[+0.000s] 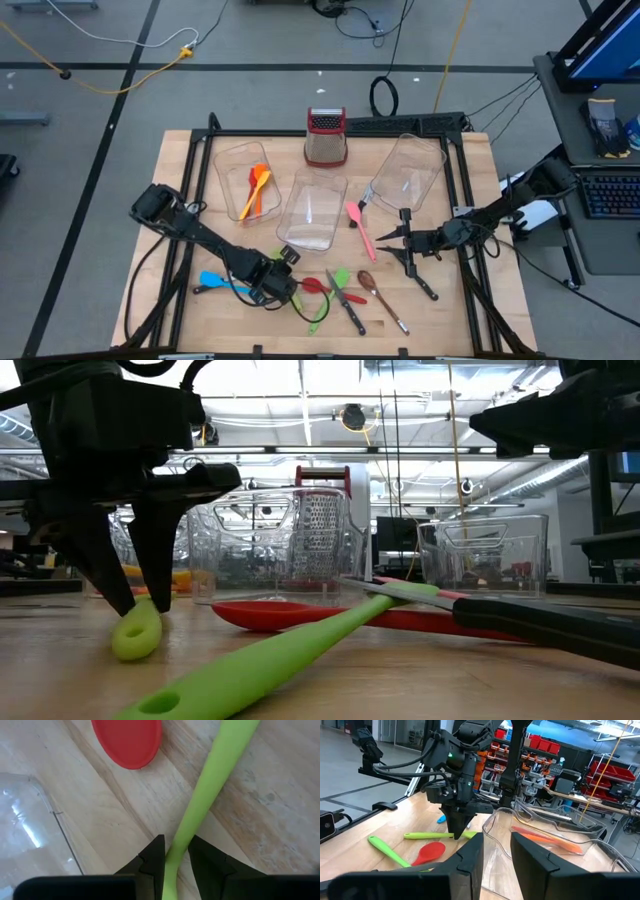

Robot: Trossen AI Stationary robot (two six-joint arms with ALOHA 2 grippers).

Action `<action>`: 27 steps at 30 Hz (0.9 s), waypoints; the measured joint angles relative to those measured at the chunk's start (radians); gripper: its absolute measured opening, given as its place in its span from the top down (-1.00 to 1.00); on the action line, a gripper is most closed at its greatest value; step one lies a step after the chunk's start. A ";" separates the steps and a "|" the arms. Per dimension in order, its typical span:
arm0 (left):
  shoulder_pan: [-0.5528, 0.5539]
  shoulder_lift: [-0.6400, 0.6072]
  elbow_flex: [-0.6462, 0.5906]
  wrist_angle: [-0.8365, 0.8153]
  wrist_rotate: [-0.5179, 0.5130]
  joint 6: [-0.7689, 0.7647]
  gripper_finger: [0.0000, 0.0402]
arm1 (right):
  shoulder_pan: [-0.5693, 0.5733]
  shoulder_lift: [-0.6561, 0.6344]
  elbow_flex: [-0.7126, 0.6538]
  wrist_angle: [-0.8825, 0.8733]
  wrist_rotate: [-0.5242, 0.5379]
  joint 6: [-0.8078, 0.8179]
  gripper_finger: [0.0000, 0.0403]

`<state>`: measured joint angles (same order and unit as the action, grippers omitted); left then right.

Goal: Pick & Place Kitchen Items
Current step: Put the green serving spoon into the right transparent bin

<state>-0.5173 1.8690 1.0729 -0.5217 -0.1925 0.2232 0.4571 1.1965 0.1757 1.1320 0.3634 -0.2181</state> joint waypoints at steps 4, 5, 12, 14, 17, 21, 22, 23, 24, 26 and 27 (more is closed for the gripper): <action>-0.002 0.000 0.000 -0.001 0.002 0.003 0.84 | 0.000 0.000 0.000 0.000 0.000 0.001 0.56; -0.002 0.000 0.000 -0.001 0.001 0.000 0.90 | 0.000 0.000 0.000 0.000 0.000 0.001 0.56; -0.005 0.000 0.000 0.004 0.006 -0.020 0.85 | 0.000 0.000 0.000 0.000 0.001 0.001 0.56; -0.009 0.000 0.000 0.002 0.005 -0.021 0.87 | 0.000 0.000 0.000 0.000 0.001 0.001 0.56; -0.013 0.002 0.024 -0.035 0.005 -0.016 0.95 | 0.000 0.000 0.000 0.000 0.001 0.002 0.56; -0.014 0.007 0.080 -0.122 0.030 -0.028 0.93 | 0.000 0.000 0.000 0.001 0.001 0.006 0.56; -0.015 0.008 0.094 -0.141 0.043 -0.030 0.93 | 0.000 0.000 0.000 0.001 0.001 0.012 0.56; -0.018 0.008 0.109 -0.156 0.041 -0.030 0.92 | 0.000 0.000 0.000 0.001 0.001 0.018 0.56; -0.018 0.007 0.122 -0.168 0.040 -0.029 0.93 | 0.000 0.000 0.000 0.001 0.001 0.022 0.56; -0.020 0.006 0.150 -0.198 0.032 -0.026 0.96 | 0.000 0.000 0.000 0.001 0.001 0.023 0.56; -0.022 0.006 0.162 -0.214 0.028 -0.026 0.96 | 0.000 0.000 0.000 0.001 0.001 0.023 0.56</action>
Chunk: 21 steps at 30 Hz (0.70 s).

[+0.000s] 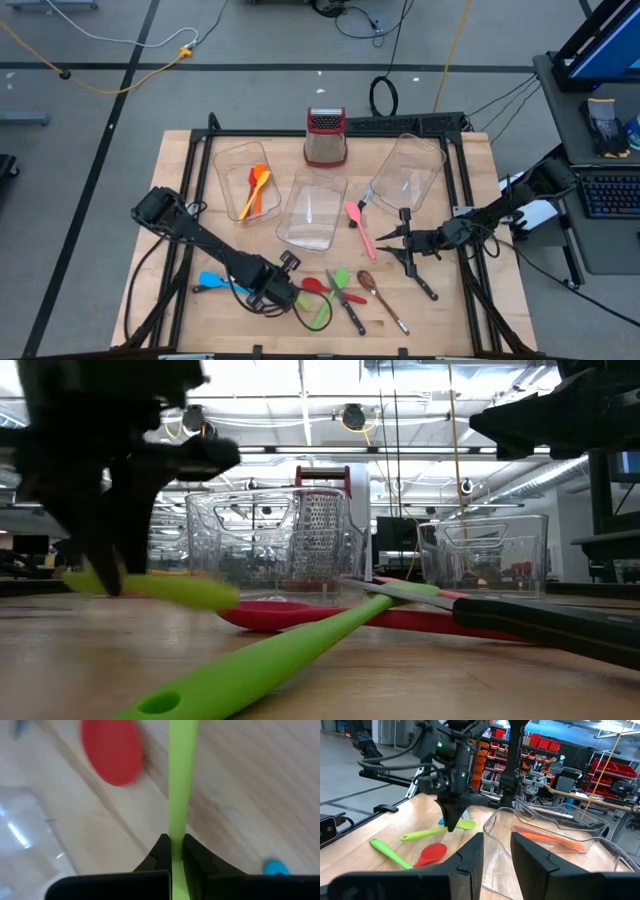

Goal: Pick & Place Kitchen Items
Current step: Put the green serving spoon into the right transparent bin

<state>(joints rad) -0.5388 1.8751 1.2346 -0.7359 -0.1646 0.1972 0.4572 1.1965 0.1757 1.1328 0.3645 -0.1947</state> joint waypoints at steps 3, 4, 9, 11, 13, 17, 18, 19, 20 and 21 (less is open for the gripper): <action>-0.002 0.000 0.042 -0.046 -0.008 -0.001 0.96 | 0.000 0.000 0.000 0.000 0.000 0.000 0.56; -0.005 0.000 0.058 -0.063 -0.009 -0.004 0.95 | 0.000 0.000 0.000 0.000 0.000 0.000 0.56; -0.016 -0.002 0.140 -0.112 -0.012 -0.007 0.96 | 0.000 0.000 0.000 0.005 0.000 0.000 0.56; -0.020 -0.002 0.176 -0.132 -0.017 -0.025 0.96 | 0.000 0.000 0.000 0.009 -0.001 0.000 0.56; -0.020 -0.003 0.210 -0.145 -0.020 -0.050 0.96 | 0.000 0.000 0.000 0.009 -0.002 0.000 0.56; -0.020 -0.003 0.261 -0.145 -0.046 -0.128 0.95 | 0.009 0.000 0.000 0.033 -0.002 0.000 0.56; -0.018 -0.003 0.272 -0.145 -0.046 -0.150 0.95 | 0.013 0.000 0.000 0.043 -0.003 0.000 0.56; -0.016 -0.003 0.282 -0.145 -0.046 -0.170 0.96 | 0.017 0.000 0.000 0.057 -0.005 0.000 0.56; -0.013 -0.003 0.291 -0.144 -0.048 -0.190 0.96 | 0.021 0.000 0.000 0.075 -0.010 0.000 0.56; -0.009 -0.004 0.298 -0.143 -0.051 -0.213 0.96 | 0.023 0.000 0.000 0.090 -0.025 -0.001 0.56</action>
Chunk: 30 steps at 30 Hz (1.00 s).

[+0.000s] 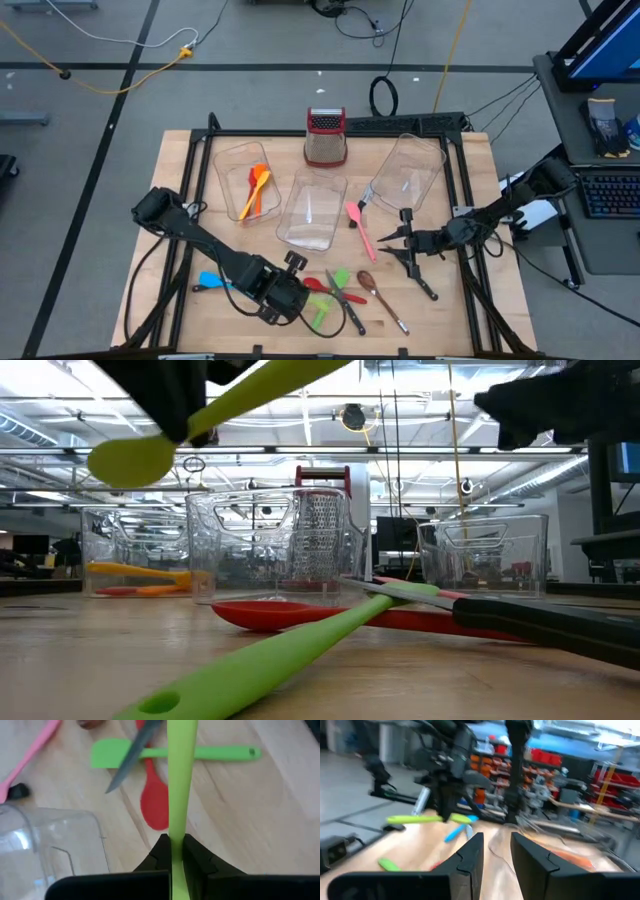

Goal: Pick & Place Kitchen Items
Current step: Put the green serving spoon into the right transparent bin

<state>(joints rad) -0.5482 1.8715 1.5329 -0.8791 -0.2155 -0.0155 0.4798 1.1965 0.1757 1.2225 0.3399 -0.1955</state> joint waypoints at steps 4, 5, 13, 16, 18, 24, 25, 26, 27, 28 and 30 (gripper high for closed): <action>0.025 -0.001 0.023 0.002 -0.018 -0.106 0.96 | 0.002 0.000 0.006 0.038 -0.055 -0.005 0.56; 0.033 -0.001 0.029 0.003 -0.018 -0.132 0.96 | 0.002 0.000 0.015 0.036 -0.056 -0.015 0.56; 0.109 -0.001 0.080 0.012 0.031 -0.351 0.96 | 0.044 0.001 0.164 -0.148 -0.055 -0.243 0.56; 0.136 -0.002 0.089 0.012 0.075 -0.423 0.96 | 0.060 0.001 0.228 -0.275 -0.052 -0.323 0.56; 0.150 -0.002 0.090 0.006 0.096 -0.459 0.96 | 0.070 0.001 0.262 -0.348 -0.031 -0.348 0.56; 0.172 -0.002 0.090 -0.095 0.108 -0.541 0.96 | 0.106 0.001 0.334 -0.494 0.102 -0.349 0.56; 0.174 -0.002 0.090 -0.110 0.101 -0.552 0.96 | 0.113 0.001 0.346 -0.515 0.110 -0.345 0.56; 0.175 -0.002 0.090 -0.121 0.090 -0.562 0.96 | 0.118 0.001 0.357 -0.536 0.112 -0.342 0.56; 0.175 -0.002 0.090 -0.125 0.078 -0.567 0.96 | 0.125 0.003 0.368 -0.555 0.120 -0.342 0.56; 0.175 -0.002 0.090 -0.124 0.066 -0.567 0.96 | 0.131 0.012 0.379 -0.566 0.137 -0.341 0.56; 0.175 -0.002 0.090 -0.115 0.047 -0.557 0.96 | 0.143 0.034 0.405 -0.586 0.165 -0.341 0.55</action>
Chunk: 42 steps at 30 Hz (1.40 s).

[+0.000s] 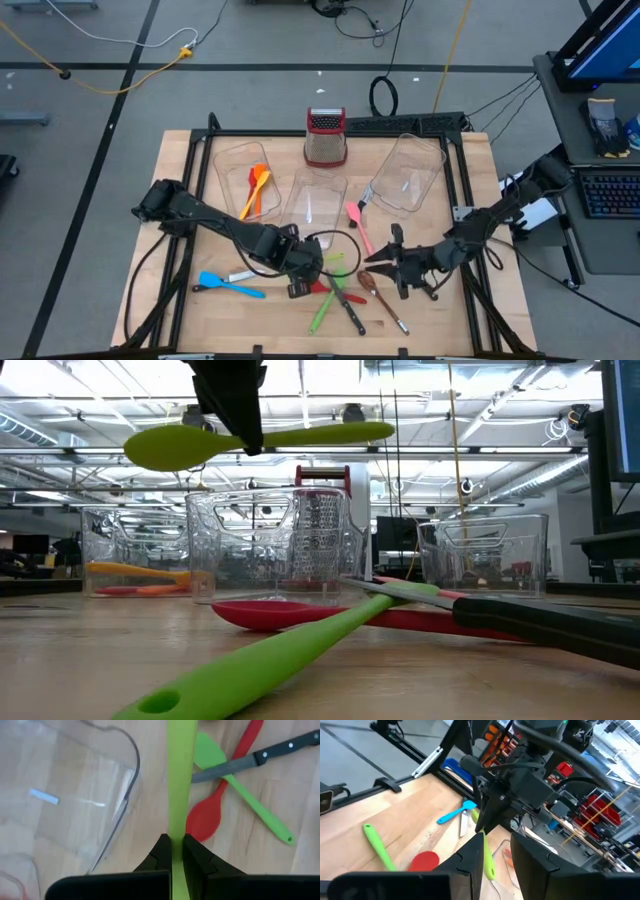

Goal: Pick & Place Kitchen Items
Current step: Put the green serving spoon into the right transparent bin

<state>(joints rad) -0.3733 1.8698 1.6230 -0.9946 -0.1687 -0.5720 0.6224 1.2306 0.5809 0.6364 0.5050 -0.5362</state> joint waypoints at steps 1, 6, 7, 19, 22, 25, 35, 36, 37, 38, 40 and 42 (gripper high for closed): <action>-0.002 0.000 0.000 0.000 -0.013 0.007 0.96 | 0.003 0.013 0.015 -0.010 0.017 0.000 0.54; -0.012 0.000 0.000 -0.001 -0.086 0.038 0.96 | -0.005 0.107 0.106 -0.113 0.028 0.075 0.36; -0.014 0.000 0.000 0.000 -0.100 0.041 0.96 | -0.009 0.128 0.130 -0.133 0.047 0.099 0.31; -0.106 0.008 0.000 -0.004 -0.291 0.117 0.96 | -0.064 0.310 0.420 -0.434 0.175 0.279 -0.23; -0.131 0.017 0.000 -0.006 -0.345 0.121 0.96 | -0.079 0.335 0.479 -0.531 0.161 0.373 -0.24; -0.154 0.024 0.000 -0.009 -0.367 0.140 0.96 | -0.088 0.357 0.516 -0.589 0.112 0.456 -0.23; -0.186 0.114 0.000 -0.018 -0.379 0.198 0.96 | -0.124 0.377 0.544 -0.623 -0.017 0.613 -0.19; -0.190 0.124 0.000 -0.023 -0.379 0.201 0.96 | -0.130 0.377 0.544 -0.633 -0.035 0.633 -0.19; -0.193 0.131 0.000 -0.029 -0.380 0.201 0.96 | -0.137 0.377 0.544 -0.640 -0.058 0.654 -0.19; -0.195 0.138 -0.001 -0.029 -0.381 0.201 0.96 | -0.142 0.377 0.544 -0.643 -0.079 0.671 -0.19; -0.196 0.140 -0.001 -0.029 -0.394 0.201 0.96 | -0.155 0.377 0.544 -0.656 -0.117 0.700 -0.19; -0.200 0.141 -0.001 -0.029 -0.404 0.201 0.96 | -0.164 0.377 0.543 -0.681 -0.121 0.719 -0.19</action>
<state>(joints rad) -0.5728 2.0106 1.6222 -1.0231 -0.5729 -0.3710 0.4585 1.6073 1.1239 -0.0446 0.3839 0.1828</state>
